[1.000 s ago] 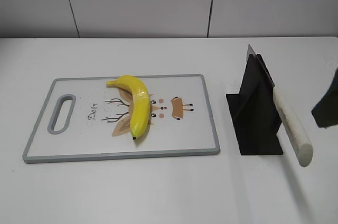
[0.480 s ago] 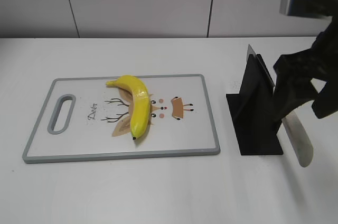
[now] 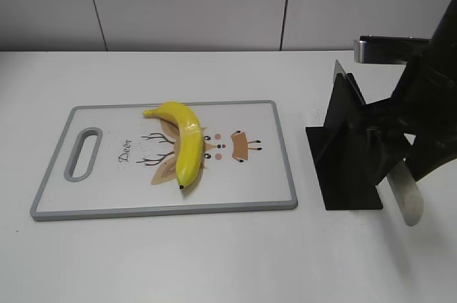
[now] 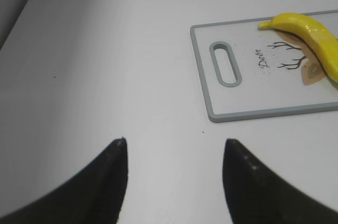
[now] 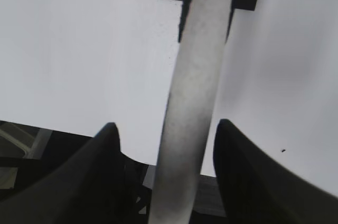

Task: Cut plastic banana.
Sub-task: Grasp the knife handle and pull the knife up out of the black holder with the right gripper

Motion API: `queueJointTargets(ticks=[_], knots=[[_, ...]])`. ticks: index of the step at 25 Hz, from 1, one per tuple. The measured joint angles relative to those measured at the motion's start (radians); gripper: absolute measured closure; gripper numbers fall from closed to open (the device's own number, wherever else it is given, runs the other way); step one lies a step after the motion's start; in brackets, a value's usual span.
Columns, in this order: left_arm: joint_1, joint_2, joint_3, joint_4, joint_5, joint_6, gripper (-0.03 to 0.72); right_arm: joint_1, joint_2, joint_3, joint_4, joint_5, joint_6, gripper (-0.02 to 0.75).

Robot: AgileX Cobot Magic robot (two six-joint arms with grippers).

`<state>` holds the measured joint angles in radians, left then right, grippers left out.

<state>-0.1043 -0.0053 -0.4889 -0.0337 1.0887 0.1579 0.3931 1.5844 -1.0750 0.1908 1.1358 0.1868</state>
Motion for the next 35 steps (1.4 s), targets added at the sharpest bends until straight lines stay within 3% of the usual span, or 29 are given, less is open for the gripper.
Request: queueJointTargets(ticks=[5,18,24,35], knots=[[0.000,0.000,0.000,0.000,0.000,0.000,0.153,0.000,0.000,0.000,-0.051,-0.007,0.028,0.398],[0.000,0.000,0.000,0.000,0.000,0.000,0.153,0.000,0.051,-0.001,-0.046,-0.009,0.032,0.421],[0.000,0.000,0.000,0.000,0.000,0.000,0.153,0.000,0.051,-0.001,-0.016,-0.029,0.052,0.545],[0.000,0.000,0.000,0.000,0.000,0.000,0.153,0.000,0.047,-0.001,-0.021,-0.038,0.061,0.559]])
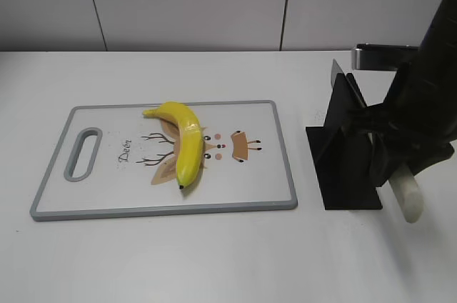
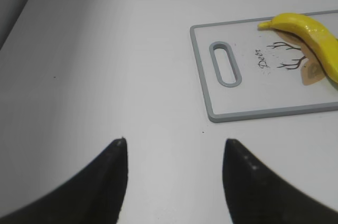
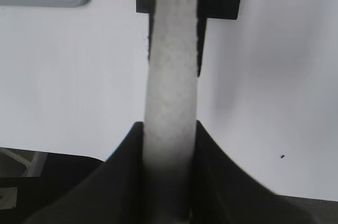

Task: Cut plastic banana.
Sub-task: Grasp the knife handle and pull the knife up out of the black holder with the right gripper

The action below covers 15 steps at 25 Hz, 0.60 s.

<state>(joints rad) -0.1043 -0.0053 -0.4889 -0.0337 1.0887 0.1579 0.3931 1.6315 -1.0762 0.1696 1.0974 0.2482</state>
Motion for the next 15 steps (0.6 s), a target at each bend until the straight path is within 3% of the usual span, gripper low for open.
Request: queueJointTargets(ticks=[15], knots=[[0.000,0.000,0.000,0.000,0.000,0.000,0.153,0.001,-0.218,0.000,0.014,-0.012,0.001,0.565]])
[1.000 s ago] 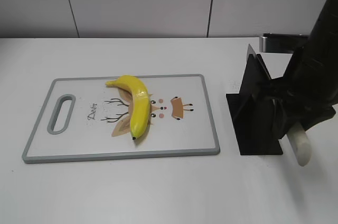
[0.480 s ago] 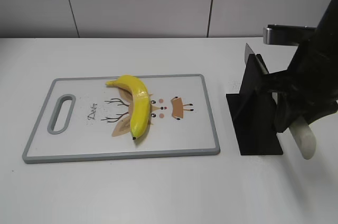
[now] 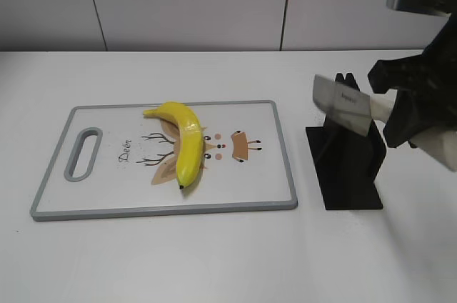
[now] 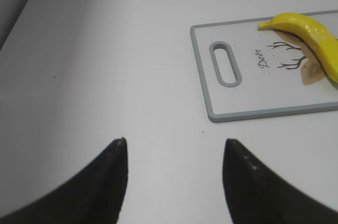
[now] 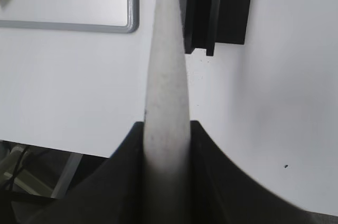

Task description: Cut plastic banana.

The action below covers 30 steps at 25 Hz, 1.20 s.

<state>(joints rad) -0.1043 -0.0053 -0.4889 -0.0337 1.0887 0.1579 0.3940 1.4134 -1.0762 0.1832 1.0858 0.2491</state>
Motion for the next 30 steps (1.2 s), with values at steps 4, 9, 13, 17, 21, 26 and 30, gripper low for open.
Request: queueJointTargets(ticks=[4,9,13,17,21,26,30], knots=[[0.000,0.000,0.000,-0.001,0.000,0.000,0.153,0.000,-0.046,0.000,0.000,0.002,0.000,0.566],[0.000,0.000,0.000,-0.003,-0.005,0.000,0.153,0.000,-0.071,-0.004,0.000,-0.020,-0.014,0.566],[0.000,0.000,-0.013,-0.011,-0.006,0.000,0.153,0.000,-0.071,-0.038,0.005,-0.050,-0.103,0.566],[0.000,0.060,-0.048,-0.019,-0.035,0.000,0.153,0.000,-0.066,-0.107,0.007,-0.095,-0.249,0.566],[0.000,0.192,-0.084,-0.026,-0.133,0.023,0.153,0.000,-0.013,-0.198,0.007,-0.105,-0.333,0.566],[0.000,0.381,-0.132,-0.036,-0.239,0.116,0.154,0.000,0.095,-0.319,0.024,-0.105,-0.432,0.566],[0.000,0.531,-0.192,-0.038,-0.290,0.200,0.154,0.000,0.167,-0.393,0.034,-0.102,-0.581,0.566]])
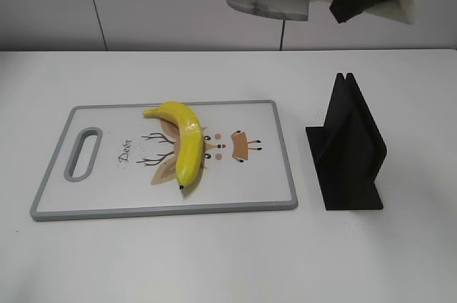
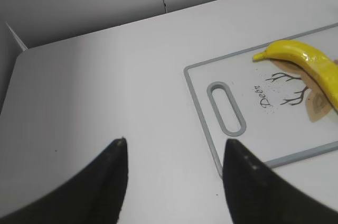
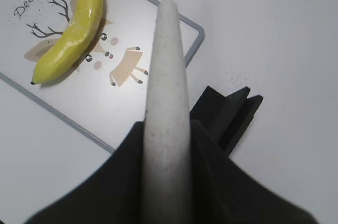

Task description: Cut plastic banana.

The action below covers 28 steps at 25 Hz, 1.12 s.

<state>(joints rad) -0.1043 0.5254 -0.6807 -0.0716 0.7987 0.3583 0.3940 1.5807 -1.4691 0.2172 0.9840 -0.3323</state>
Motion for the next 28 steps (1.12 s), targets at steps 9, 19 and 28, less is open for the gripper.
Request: queueJointTargets(ticks=[9,19,28], knots=[[0.000,0.318,-0.213,-0.157,-0.002,0.335,0.154,0.000,0.148,-0.067,0.097,0.026,-0.453,0.566],[-0.001,0.666,-0.402,-0.543,0.108,0.928,0.154,0.000,0.245,-0.100,0.197,0.030,-0.872,0.566],[-0.001,0.973,-0.561,-0.675,0.239,1.241,0.159,0.000,0.322,-0.110,0.418,0.068,-1.165,0.566]])
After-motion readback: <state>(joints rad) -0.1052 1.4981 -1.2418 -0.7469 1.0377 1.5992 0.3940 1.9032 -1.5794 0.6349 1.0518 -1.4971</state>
